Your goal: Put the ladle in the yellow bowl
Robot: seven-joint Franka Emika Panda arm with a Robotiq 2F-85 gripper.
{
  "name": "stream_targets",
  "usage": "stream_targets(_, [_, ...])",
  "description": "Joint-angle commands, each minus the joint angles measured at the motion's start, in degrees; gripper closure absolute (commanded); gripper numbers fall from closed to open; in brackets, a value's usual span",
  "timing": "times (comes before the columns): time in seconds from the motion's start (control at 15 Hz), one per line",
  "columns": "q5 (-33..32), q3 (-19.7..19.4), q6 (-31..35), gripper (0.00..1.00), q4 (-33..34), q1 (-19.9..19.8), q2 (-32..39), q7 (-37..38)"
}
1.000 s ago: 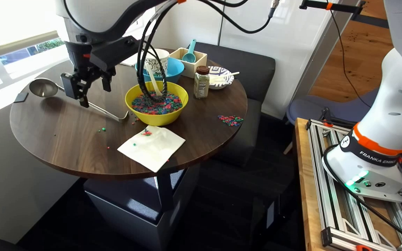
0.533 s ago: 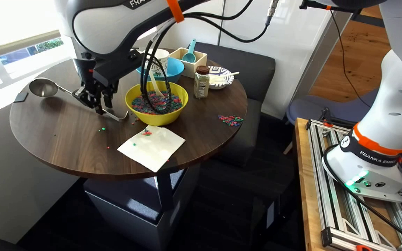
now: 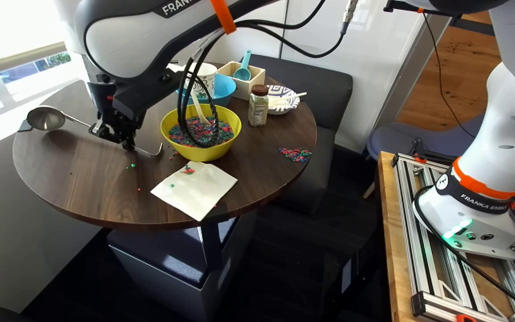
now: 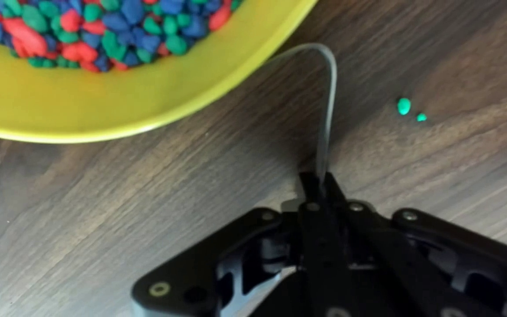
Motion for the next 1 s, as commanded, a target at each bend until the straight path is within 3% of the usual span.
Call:
stream_targets(0.0, [2.56,0.33,0.56,0.99,-1.43,-0.48,-1.7,0.06])
stream_targets(0.27, [10.25,4.79,2.49,0.99,-2.57,-3.4,-4.85,-4.84])
stream_targets(0.6, [15.69,8.39,1.16,0.99,-2.71,-3.97,-10.09,-10.97])
stream_targets(0.73, [15.28,7.22,0.19,0.99,-3.43,-3.75,-12.79,-9.32])
stream_targets(0.87, [11.51,4.14,-7.67,0.99,-4.8,-2.65,-16.94,-5.16])
stream_targets(0.93, [9.31,3.56,-10.96,0.99,-8.82,-2.87,-21.75,-4.45])
